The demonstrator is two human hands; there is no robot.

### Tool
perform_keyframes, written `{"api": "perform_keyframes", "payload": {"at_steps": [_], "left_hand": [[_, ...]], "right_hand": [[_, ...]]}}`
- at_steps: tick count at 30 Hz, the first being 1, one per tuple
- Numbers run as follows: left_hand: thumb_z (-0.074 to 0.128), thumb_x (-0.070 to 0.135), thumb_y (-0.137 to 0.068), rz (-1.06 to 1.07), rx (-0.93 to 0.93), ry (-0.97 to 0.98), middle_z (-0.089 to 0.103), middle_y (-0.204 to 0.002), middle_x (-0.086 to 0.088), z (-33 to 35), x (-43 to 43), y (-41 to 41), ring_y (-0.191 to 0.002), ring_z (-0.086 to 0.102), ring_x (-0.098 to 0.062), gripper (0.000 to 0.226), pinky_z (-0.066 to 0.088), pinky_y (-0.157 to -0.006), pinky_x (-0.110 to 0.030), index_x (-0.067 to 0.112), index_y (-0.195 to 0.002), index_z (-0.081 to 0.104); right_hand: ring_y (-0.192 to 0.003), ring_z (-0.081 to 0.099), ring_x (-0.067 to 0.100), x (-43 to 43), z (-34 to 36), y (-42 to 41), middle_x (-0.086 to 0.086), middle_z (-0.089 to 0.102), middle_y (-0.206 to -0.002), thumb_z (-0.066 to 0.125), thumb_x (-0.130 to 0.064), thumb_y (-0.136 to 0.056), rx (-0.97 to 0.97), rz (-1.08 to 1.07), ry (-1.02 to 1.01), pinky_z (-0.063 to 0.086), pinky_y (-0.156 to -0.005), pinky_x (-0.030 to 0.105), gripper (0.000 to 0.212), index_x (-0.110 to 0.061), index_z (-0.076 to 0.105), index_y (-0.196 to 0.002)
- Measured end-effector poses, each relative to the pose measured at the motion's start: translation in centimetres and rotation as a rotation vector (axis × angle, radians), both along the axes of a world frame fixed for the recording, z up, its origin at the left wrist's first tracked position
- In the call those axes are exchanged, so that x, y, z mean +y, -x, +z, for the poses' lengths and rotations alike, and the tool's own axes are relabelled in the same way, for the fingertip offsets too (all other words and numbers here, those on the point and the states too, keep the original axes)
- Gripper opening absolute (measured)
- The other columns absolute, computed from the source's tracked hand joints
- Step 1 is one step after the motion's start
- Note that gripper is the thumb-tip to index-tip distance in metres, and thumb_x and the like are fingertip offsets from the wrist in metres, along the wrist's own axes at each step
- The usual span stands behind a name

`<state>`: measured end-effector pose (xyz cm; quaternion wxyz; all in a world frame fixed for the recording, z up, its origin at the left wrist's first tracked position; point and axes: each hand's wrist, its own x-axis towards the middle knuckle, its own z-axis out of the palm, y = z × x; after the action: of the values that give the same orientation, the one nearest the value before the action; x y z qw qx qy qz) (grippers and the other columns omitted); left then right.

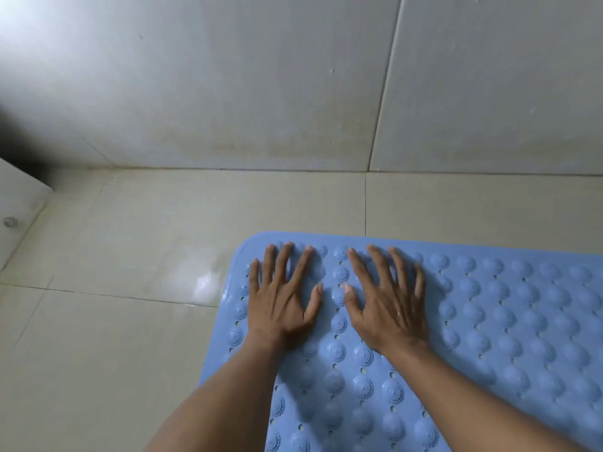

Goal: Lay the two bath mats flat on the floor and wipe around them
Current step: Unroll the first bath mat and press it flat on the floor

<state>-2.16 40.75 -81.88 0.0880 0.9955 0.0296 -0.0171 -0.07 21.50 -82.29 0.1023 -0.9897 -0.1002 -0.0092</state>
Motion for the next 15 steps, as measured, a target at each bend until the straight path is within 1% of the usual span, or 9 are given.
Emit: {"api": "perform_keyframes", "payload": {"at_steps": [2, 4, 8, 10, 12, 13, 15], "left_hand": [[0.038, 0.057, -0.095, -0.044, -0.01, -0.001, 0.026, -0.166, 0.0, 0.0, 0.2, 0.1, -0.155, 0.013, -0.026, 0.069, 0.008, -0.123, -0.052, 0.036, -0.159, 0.025], [0.038, 0.058, -0.095, -0.06, 0.008, 0.006, 0.029, -0.164, 0.001, 0.2, 0.2, 0.1, -0.155, 0.016, -0.026, 0.068, 0.013, -0.121, -0.053, 0.038, -0.158, 0.026], [0.037, 0.058, -0.094, -0.112, 0.063, -0.043, 0.038, -0.16, -0.003, 0.3, 0.4, -0.4, -0.149, 0.028, -0.036, 0.068, 0.02, -0.114, -0.057, 0.035, -0.157, 0.032], [0.035, 0.059, -0.093, -0.137, 0.111, -0.083, 0.041, -0.158, -0.006, 0.3, 0.7, -0.9, -0.146, 0.033, -0.04, 0.069, 0.026, -0.109, -0.06, 0.033, -0.157, 0.033], [0.029, 0.063, -0.092, -0.147, 0.183, -0.11, 0.04, -0.159, -0.007, 0.8, 0.8, -1.3, -0.146, 0.032, -0.042, 0.072, 0.031, -0.108, -0.061, 0.034, -0.158, 0.029], [0.024, 0.064, -0.091, -0.153, 0.22, -0.125, 0.036, -0.161, -0.007, 1.2, 0.8, -1.5, -0.147, 0.028, -0.042, 0.074, 0.03, -0.108, -0.06, 0.035, -0.159, 0.023], [0.009, 0.067, -0.089, -0.177, 0.267, -0.166, 0.023, -0.165, -0.005, 1.7, 0.9, -2.0, -0.151, 0.016, -0.04, 0.078, 0.025, -0.11, -0.057, 0.038, -0.161, 0.006]], "right_hand": [[-0.145, 0.031, 0.036, 0.2, 0.4, 0.0, -0.001, 0.042, -0.155, 0.039, -0.055, -0.092, 0.024, 0.01, 0.032, 0.018, -0.115, 0.062, 0.06, -0.04, 0.039, -0.151], [-0.145, 0.03, 0.036, 0.3, 0.5, 0.0, -0.001, 0.042, -0.155, 0.039, -0.054, -0.092, 0.063, 0.012, 0.061, 0.018, -0.114, 0.063, 0.06, -0.043, 0.038, -0.151], [-0.145, 0.029, 0.037, 0.4, 0.9, -0.4, -0.001, 0.042, -0.155, 0.04, -0.052, -0.091, 0.11, 0.017, 0.103, 0.019, -0.112, 0.064, 0.06, -0.044, 0.036, -0.151], [-0.144, 0.029, 0.038, 0.5, 1.1, -0.7, -0.001, 0.043, -0.154, 0.039, -0.052, -0.092, 0.131, 0.028, 0.124, 0.019, -0.11, 0.065, 0.06, -0.045, 0.035, -0.151], [-0.142, 0.031, 0.039, 0.6, 1.2, -1.0, 0.0, 0.044, -0.153, 0.037, -0.052, -0.091, 0.155, 0.038, 0.124, 0.02, -0.107, 0.066, 0.06, -0.044, 0.036, -0.15], [-0.141, 0.032, 0.039, 0.6, 1.3, -1.1, 0.0, 0.045, -0.152, 0.036, -0.052, -0.09, 0.174, 0.041, 0.126, 0.021, -0.106, 0.067, 0.06, -0.044, 0.036, -0.15], [-0.139, 0.032, 0.039, 0.6, 1.3, -1.4, 0.0, 0.045, -0.151, 0.033, -0.052, -0.09, 0.208, 0.045, 0.124, 0.021, -0.104, 0.068, 0.06, -0.045, 0.036, -0.15]]}}
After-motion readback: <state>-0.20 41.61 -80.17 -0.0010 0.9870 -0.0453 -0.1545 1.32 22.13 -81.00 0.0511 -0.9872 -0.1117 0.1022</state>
